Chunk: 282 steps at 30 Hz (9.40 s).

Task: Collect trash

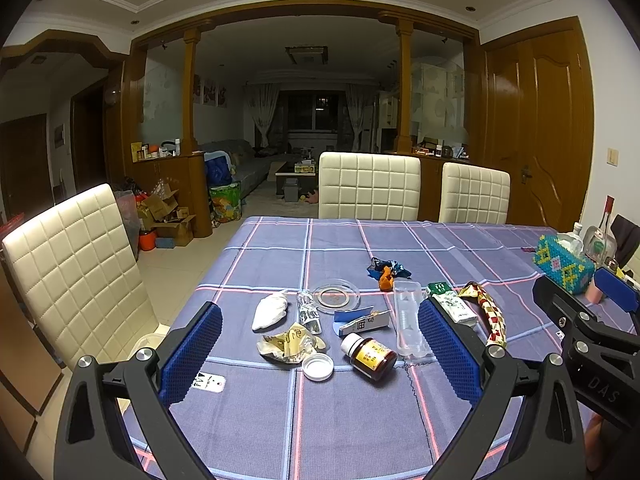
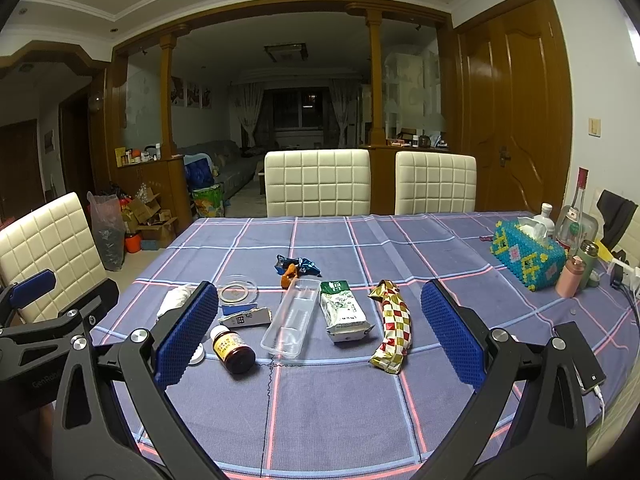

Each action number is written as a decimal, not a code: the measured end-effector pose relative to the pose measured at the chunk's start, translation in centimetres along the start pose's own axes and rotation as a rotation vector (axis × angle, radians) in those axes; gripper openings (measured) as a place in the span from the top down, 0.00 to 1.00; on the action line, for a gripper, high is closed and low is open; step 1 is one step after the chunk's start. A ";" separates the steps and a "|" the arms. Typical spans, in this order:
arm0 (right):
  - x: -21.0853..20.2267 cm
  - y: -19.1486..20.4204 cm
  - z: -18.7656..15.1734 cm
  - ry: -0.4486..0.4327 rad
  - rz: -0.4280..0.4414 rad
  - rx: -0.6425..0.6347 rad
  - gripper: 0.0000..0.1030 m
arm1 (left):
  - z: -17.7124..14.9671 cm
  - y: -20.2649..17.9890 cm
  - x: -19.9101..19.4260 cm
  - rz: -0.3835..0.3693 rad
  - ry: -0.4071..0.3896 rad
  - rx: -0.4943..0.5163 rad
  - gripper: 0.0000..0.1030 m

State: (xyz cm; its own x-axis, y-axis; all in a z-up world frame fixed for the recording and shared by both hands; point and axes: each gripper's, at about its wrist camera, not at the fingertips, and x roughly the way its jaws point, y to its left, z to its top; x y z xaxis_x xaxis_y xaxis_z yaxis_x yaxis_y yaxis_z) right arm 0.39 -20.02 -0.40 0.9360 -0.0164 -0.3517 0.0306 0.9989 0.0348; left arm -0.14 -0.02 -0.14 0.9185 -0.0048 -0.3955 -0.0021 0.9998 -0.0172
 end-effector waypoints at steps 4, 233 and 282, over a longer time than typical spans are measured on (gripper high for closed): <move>0.0 0.0 0.0 0.003 0.000 -0.002 0.03 | 0.0 0.0 0.0 -0.001 0.001 0.000 0.07; 17.1 21.0 -3.0 0.413 0.297 -0.282 0.30 | -6.1 16.3 11.2 0.138 0.389 -0.174 0.26; 21.7 -6.4 -6.0 0.500 0.037 0.062 0.77 | -4.1 -6.5 16.6 -0.046 0.470 0.050 0.26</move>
State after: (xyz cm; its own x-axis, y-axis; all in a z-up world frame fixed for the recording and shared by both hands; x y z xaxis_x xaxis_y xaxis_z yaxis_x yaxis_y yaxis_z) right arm 18.38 -26.51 -13.89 0.6548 0.0568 -0.7536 0.0357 0.9937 0.1059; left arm 13.47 -6.61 -10.35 0.6383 -0.0446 -0.7685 0.0637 0.9980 -0.0051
